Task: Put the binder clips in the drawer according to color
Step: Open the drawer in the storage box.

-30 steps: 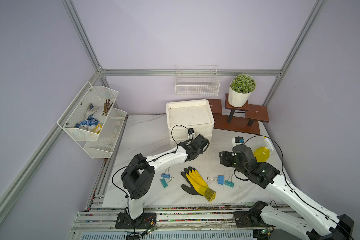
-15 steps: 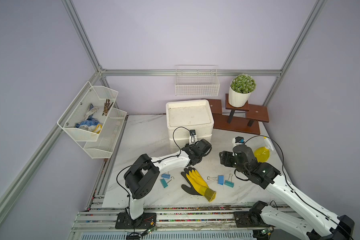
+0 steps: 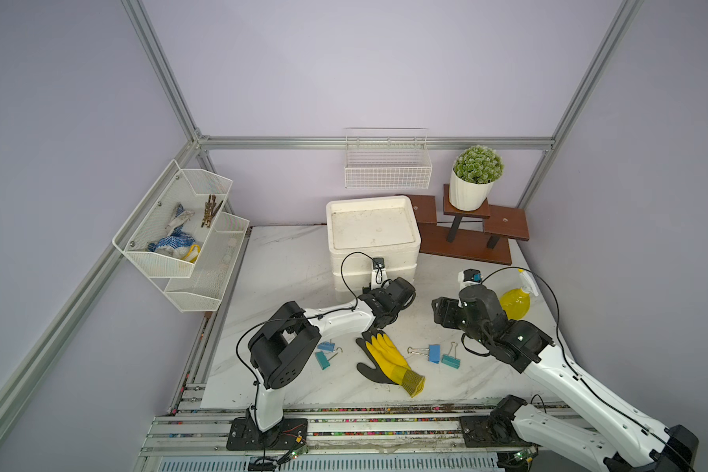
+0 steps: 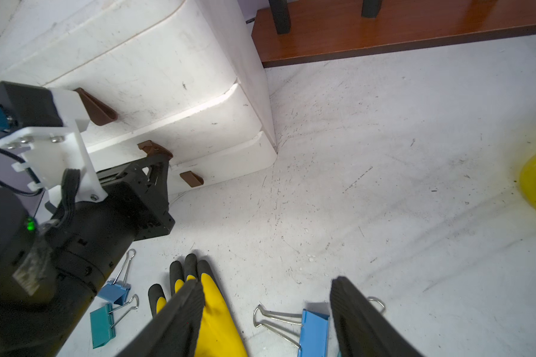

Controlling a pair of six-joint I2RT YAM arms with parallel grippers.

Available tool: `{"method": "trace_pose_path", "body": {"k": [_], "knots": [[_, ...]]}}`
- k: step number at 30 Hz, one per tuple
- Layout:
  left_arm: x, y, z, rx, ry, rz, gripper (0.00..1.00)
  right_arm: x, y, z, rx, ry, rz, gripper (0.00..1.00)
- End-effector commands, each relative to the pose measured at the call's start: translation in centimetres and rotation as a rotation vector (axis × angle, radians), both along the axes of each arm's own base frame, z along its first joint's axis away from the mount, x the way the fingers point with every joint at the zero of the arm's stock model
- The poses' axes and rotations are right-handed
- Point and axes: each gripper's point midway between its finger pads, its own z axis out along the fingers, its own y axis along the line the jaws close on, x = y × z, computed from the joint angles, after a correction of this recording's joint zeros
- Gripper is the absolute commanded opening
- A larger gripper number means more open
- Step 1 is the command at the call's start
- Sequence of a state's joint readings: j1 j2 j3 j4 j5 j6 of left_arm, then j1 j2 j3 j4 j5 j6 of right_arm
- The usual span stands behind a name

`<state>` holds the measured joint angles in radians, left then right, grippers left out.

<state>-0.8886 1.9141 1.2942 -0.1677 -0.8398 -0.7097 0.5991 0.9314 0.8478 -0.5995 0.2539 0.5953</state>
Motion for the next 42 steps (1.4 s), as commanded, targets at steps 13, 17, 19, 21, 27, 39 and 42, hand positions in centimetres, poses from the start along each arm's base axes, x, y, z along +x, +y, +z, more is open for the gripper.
{"method": "trace_pose_path", "body": {"k": [13, 17, 19, 21, 27, 39, 42], "knots": [[-2.1, -1.6, 2.5, -0.073, -0.061, -0.065, 0.0, 0.0, -0.8, -0.6, -0.037, 0.005, -0.021, 0.71], [-3.1, -1.8, 2.5, -0.087, -0.057, -0.073, 0.0, 0.0, -0.9, -0.7, -0.042, 0.003, -0.024, 0.71], [-3.3, -1.8, 2.4, -0.096, -0.051, -0.076, 0.0, 0.1, -0.9, -0.6, -0.039, -0.001, -0.028, 0.7], [-3.5, -2.0, 2.4, -0.1, -0.047, -0.084, 0.0, 0.2, -0.8, -0.6, -0.037, 0.001, -0.026, 0.7], [-4.5, -2.1, 2.3, -0.109, -0.033, -0.092, 0.0, 0.3, -0.9, -0.5, -0.043, -0.003, -0.028, 0.71], [-8.1, -2.9, 2.1, -0.136, -0.011, -0.133, 0.0, 0.3, -1.2, -0.3, -0.039, -0.006, -0.046, 0.71], [-9.1, -3.2, 2.2, -0.142, -0.003, -0.15, 0.0, 0.3, -1.4, -0.5, -0.044, 0.004, -0.05, 0.71]]}}
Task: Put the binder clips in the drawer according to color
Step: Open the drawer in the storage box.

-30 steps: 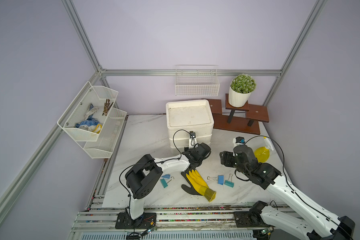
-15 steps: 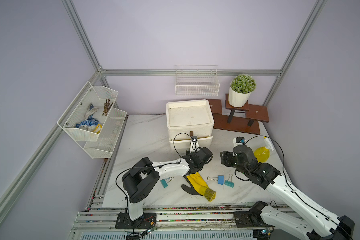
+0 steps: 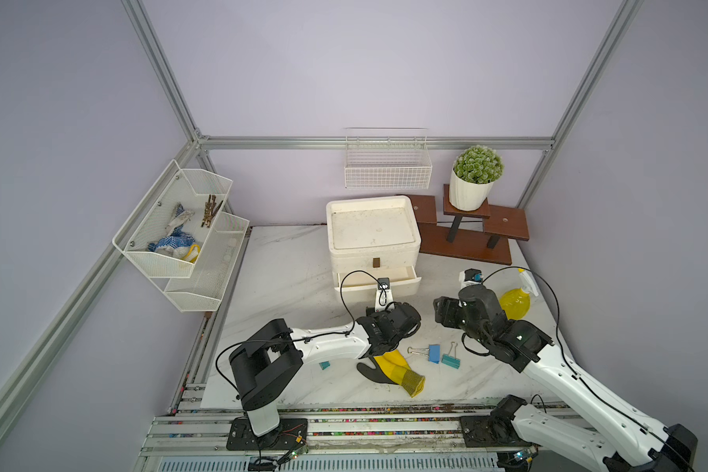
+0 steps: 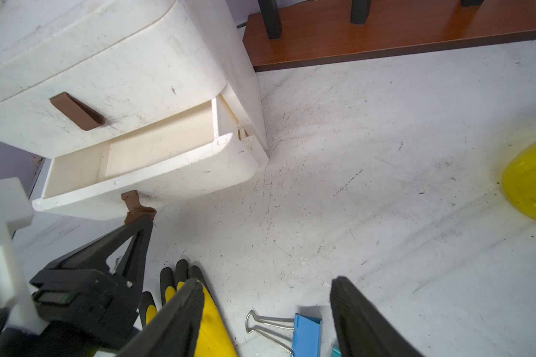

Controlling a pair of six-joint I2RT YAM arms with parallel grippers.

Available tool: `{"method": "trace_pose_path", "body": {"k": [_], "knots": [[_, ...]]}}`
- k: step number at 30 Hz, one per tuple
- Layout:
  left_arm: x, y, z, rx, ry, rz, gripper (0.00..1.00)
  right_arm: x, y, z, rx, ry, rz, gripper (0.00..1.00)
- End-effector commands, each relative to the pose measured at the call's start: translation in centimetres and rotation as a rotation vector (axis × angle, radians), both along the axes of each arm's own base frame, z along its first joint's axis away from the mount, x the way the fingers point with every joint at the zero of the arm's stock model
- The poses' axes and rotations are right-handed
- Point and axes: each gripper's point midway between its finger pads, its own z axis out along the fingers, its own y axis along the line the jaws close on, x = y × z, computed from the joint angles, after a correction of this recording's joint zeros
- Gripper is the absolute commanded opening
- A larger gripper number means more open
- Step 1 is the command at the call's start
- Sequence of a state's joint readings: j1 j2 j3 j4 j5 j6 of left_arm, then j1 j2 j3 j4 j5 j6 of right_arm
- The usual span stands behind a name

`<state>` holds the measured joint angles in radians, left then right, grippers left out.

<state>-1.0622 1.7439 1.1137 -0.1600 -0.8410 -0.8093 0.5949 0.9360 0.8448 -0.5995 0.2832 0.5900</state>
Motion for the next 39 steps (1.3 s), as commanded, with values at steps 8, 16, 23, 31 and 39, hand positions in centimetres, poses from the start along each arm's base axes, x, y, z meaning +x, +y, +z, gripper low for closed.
{"method": "trace_pose_path", "body": {"k": [8, 16, 23, 31, 39], "knots": [[-3.1, -0.4, 0.8, -0.077, 0.034, -0.036, 0.0, -0.2, -1.1, -1.0, -0.017, 0.032, -0.048, 0.71], [-4.4, -0.7, 0.8, -0.097, 0.051, -0.046, 0.0, -0.1, -1.3, -1.0, -0.02, 0.035, -0.061, 0.71], [-5.8, -0.4, 0.9, -0.129, 0.077, -0.049, 0.0, -0.3, -1.6, -1.3, -0.016, 0.046, -0.075, 0.71], [-6.8, -0.2, 0.3, -0.134, 0.093, -0.047, 0.0, -0.5, -1.7, -1.8, -0.011, 0.07, -0.089, 0.71], [-7.4, 0.7, 0.6, -0.138, 0.09, -0.027, 0.0, -0.7, -1.8, -2.2, -0.012, 0.085, -0.095, 0.72]]}}
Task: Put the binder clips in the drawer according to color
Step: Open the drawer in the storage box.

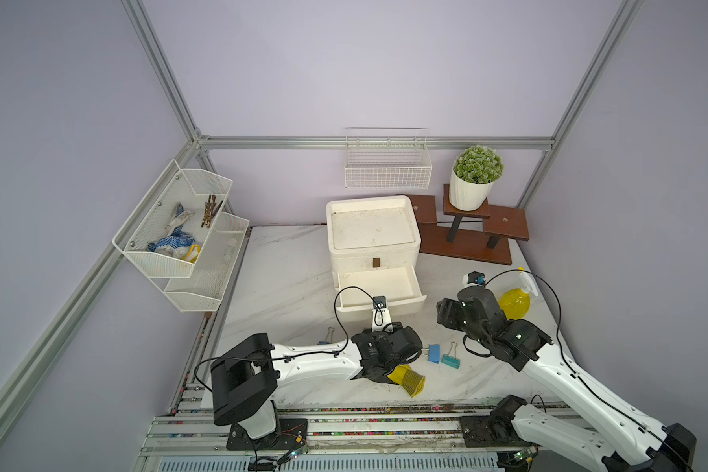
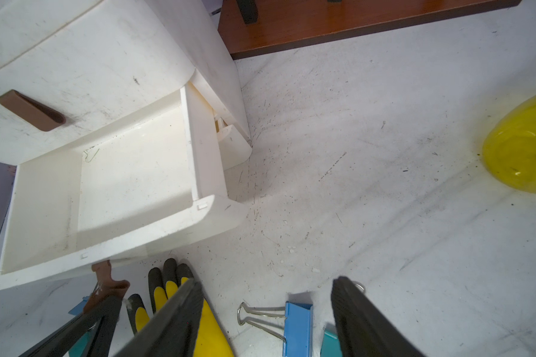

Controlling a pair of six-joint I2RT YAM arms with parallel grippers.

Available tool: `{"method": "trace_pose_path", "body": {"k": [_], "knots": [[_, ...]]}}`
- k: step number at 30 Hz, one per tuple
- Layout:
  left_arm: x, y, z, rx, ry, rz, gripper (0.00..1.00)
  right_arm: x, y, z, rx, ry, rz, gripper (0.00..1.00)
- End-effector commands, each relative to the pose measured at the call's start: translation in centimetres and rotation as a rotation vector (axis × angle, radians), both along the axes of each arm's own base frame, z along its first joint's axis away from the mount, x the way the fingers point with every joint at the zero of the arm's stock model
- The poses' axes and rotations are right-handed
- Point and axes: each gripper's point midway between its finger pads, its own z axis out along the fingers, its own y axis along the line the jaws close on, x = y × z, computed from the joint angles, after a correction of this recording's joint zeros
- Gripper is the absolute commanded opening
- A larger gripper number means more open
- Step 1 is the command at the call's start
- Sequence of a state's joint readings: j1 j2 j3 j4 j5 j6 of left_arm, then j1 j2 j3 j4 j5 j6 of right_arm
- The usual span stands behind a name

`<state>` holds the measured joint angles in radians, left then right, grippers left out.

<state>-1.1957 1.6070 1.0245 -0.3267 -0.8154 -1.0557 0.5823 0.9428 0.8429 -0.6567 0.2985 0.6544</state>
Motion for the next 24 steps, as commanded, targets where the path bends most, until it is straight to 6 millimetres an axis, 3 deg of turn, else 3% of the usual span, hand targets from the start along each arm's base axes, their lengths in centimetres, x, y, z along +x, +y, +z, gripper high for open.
{"method": "trace_pose_path", "body": {"k": [1, 14, 15, 18, 19, 24], "knots": [[-0.9, 0.5, 1.0, -0.028, -0.001, 0.0, 0.0, -0.2, -0.7, -0.9, -0.016, 0.026, -0.027, 0.72], [-1.4, 0.1, 1.4, -0.022, -0.011, -0.005, 0.01, -0.6, -1.0, -0.9, 0.008, 0.049, -0.063, 0.74], [-1.4, 0.2, 1.5, -0.022, -0.01, -0.005, 0.07, -0.8, -1.0, -1.0, 0.019, 0.058, -0.074, 0.75], [-1.5, 0.1, 1.7, -0.025, -0.006, -0.009, 0.41, -1.4, -1.2, -1.3, 0.076, 0.085, -0.119, 0.78], [-1.6, 0.1, 1.9, -0.027, -0.008, -0.011, 0.47, -1.7, -1.1, -1.4, 0.107, 0.093, -0.136, 0.79], [-2.0, 0.0, 2.6, -0.044, -0.008, -0.022, 0.56, -2.9, -0.7, -1.5, 0.274, 0.137, -0.209, 0.81]]}}
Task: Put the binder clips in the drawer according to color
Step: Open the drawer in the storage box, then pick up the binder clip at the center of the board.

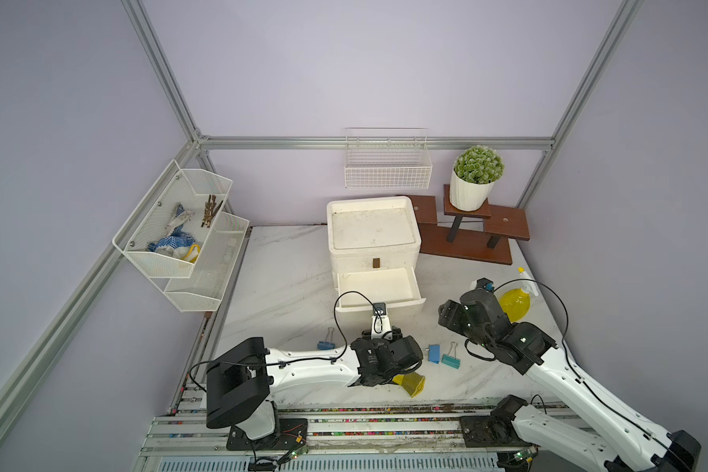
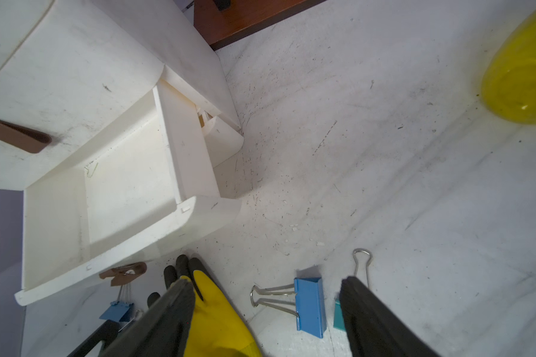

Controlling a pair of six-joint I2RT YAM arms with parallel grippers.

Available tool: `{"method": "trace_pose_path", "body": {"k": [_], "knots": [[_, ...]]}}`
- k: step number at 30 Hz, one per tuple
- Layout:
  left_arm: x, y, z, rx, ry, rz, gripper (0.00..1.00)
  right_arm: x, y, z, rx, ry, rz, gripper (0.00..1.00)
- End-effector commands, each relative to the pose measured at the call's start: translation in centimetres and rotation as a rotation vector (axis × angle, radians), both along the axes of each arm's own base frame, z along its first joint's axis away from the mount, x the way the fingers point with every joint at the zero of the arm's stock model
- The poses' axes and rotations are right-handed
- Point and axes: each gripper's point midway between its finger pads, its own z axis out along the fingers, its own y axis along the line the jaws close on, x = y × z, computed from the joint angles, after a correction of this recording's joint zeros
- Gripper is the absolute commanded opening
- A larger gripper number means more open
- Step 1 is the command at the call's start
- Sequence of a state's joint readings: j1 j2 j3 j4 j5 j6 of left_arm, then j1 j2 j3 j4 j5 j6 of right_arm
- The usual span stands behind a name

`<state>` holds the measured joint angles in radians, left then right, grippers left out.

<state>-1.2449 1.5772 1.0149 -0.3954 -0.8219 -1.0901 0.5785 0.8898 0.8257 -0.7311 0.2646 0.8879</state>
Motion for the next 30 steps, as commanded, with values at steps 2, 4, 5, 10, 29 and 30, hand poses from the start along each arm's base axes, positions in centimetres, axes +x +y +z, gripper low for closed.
{"method": "trace_pose_path", "body": {"k": [2, 4, 5, 10, 29, 30], "knots": [[-0.4, 0.0, 3.0, -0.079, -0.018, 0.0, 0.57, -1.7, 0.2, -1.3, 0.191, 0.091, -0.117, 0.81], [-1.0, 0.1, 3.4, -0.092, -0.013, -0.012, 0.59, -2.4, 0.4, -2.1, 0.262, 0.147, -0.175, 0.81], [-1.4, 0.3, 3.6, -0.098, -0.011, -0.016, 0.59, -2.7, 0.4, -2.6, 0.284, 0.175, -0.198, 0.81], [-3.1, 2.2, 4.7, -0.172, 0.034, -0.019, 0.6, -5.3, -0.6, -4.9, 0.309, 0.363, -0.368, 0.81], [-4.0, 12.5, 9.2, -0.136, 0.073, 0.265, 0.61, -7.5, 0.9, -12.2, 0.499, 0.693, -0.864, 0.99], [-3.9, 12.7, 9.5, -0.143, 0.066, 0.267, 0.6, -7.3, 0.6, -12.5, 0.492, 0.686, -0.894, 0.99]]}}
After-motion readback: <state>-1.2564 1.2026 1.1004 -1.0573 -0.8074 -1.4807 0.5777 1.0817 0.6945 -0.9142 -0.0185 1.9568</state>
